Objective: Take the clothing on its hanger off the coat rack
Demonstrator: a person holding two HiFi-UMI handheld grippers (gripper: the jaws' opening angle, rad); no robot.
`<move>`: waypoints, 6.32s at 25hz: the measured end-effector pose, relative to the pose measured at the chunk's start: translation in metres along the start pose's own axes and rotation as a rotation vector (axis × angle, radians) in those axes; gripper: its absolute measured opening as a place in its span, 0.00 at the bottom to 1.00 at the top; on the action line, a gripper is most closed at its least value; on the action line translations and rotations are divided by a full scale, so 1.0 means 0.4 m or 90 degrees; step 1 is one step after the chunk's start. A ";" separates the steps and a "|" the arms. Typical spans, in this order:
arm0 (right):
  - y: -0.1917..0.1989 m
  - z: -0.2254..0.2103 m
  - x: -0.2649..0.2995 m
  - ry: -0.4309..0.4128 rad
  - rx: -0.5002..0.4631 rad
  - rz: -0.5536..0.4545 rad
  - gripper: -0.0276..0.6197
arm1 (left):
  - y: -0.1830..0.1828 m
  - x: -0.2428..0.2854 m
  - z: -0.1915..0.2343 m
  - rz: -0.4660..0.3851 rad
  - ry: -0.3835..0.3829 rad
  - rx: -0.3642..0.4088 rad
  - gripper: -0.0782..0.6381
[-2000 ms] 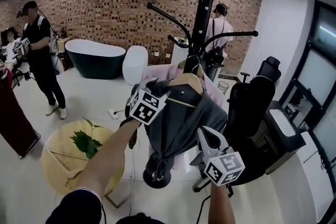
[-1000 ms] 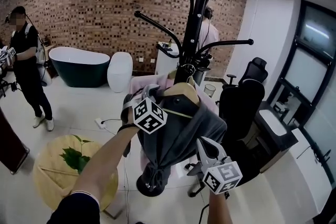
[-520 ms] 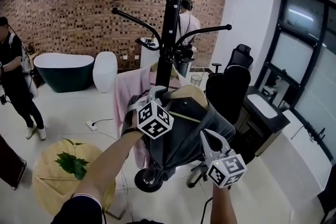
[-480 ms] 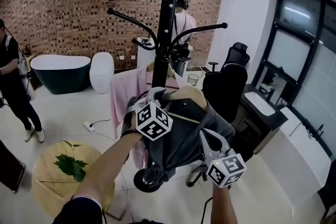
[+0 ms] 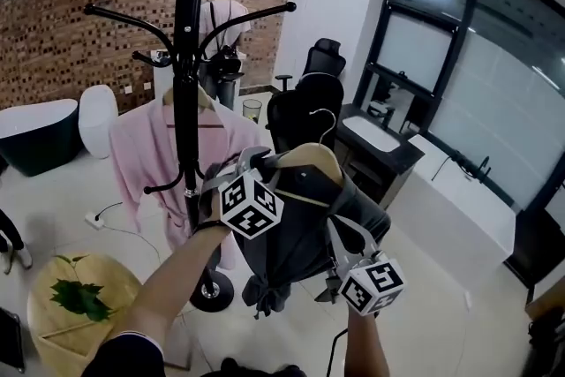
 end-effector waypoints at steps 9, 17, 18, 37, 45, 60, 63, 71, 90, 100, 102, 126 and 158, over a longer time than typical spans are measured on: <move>-0.052 -0.227 -0.246 0.122 -0.019 -0.004 0.05 | -0.168 0.216 -0.261 -0.043 0.093 0.000 0.32; -0.104 -0.454 -0.462 0.181 -0.027 -0.023 0.05 | -0.341 0.412 -0.467 -0.067 0.130 0.010 0.32; -0.109 -0.481 -0.485 0.184 -0.029 -0.025 0.05 | -0.359 0.437 -0.488 -0.069 0.130 0.009 0.32; -0.050 -0.852 -0.593 0.269 -0.023 0.005 0.05 | -0.456 0.879 -0.599 -0.085 0.141 -0.043 0.32; -0.012 -1.046 -0.448 0.260 -0.029 0.013 0.05 | -0.400 1.101 -0.528 -0.086 0.129 -0.051 0.32; 0.155 -1.248 -0.085 0.164 0.023 0.029 0.05 | -0.116 1.346 -0.164 0.004 0.001 -0.070 0.32; 0.190 -1.290 -0.022 0.133 0.038 0.036 0.05 | -0.057 1.371 -0.099 0.029 -0.034 -0.073 0.31; 0.290 -1.370 0.136 0.029 0.092 0.054 0.05 | 0.151 1.389 -0.055 0.148 -0.095 -0.033 0.28; 0.503 -1.321 0.291 -0.086 0.191 0.130 0.05 | 0.468 1.248 -0.194 0.281 -0.096 -0.097 0.23; 0.618 -1.331 0.247 -0.081 0.222 0.196 0.05 | 0.626 1.238 -0.378 0.341 -0.052 -0.181 0.16; 0.647 -1.339 0.235 -0.079 0.227 0.210 0.05 | 0.663 1.240 -0.418 0.355 -0.042 -0.196 0.16; 0.945 -1.455 0.181 -0.070 0.287 0.333 0.05 | 1.030 1.324 -0.898 0.490 -0.003 -0.421 0.16; 0.661 -1.374 0.371 -0.204 0.233 0.198 0.05 | 0.351 1.186 -0.558 0.079 -0.168 -0.546 0.12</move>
Point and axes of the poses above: the fingertips, and each gripper's own axes: x forward along the fingers, z to its left, y out of its underside, the point moved 2 cm from there along -x, backward along the fingers, and after that the axes turned 13 degrees about -z, right-handed, at the moved point
